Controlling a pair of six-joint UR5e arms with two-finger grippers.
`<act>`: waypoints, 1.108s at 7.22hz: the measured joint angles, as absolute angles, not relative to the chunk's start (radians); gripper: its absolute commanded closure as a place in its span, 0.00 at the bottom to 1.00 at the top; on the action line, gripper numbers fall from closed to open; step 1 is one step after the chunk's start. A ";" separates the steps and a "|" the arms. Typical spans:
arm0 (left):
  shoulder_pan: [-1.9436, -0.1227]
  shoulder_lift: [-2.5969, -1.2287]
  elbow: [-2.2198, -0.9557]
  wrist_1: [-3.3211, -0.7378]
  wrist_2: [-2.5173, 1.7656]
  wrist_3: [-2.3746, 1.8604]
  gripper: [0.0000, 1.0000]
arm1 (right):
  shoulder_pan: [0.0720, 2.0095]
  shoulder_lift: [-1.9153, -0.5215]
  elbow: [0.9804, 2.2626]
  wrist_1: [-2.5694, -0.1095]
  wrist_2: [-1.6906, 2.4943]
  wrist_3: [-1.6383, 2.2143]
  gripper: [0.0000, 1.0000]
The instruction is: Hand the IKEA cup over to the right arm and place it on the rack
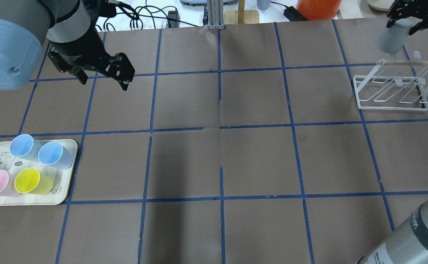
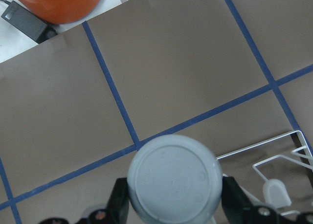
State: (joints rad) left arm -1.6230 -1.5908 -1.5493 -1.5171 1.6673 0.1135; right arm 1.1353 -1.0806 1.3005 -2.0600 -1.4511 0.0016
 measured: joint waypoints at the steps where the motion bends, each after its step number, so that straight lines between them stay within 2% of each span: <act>1: -1.623 -1.591 -1.549 -1.517 1.667 0.114 0.00 | 1.135 -1.076 1.301 -2.059 -1.451 0.002 1.00; 8: -1.623 -1.591 -1.550 -1.523 1.667 0.114 0.00 | 1.135 -1.064 1.289 -2.063 -1.455 -0.005 1.00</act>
State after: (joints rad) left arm -1.6230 -1.5907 -1.5504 -1.5231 1.6674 0.1135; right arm 1.1351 -1.0641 1.2885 -2.0627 -1.4546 -0.0048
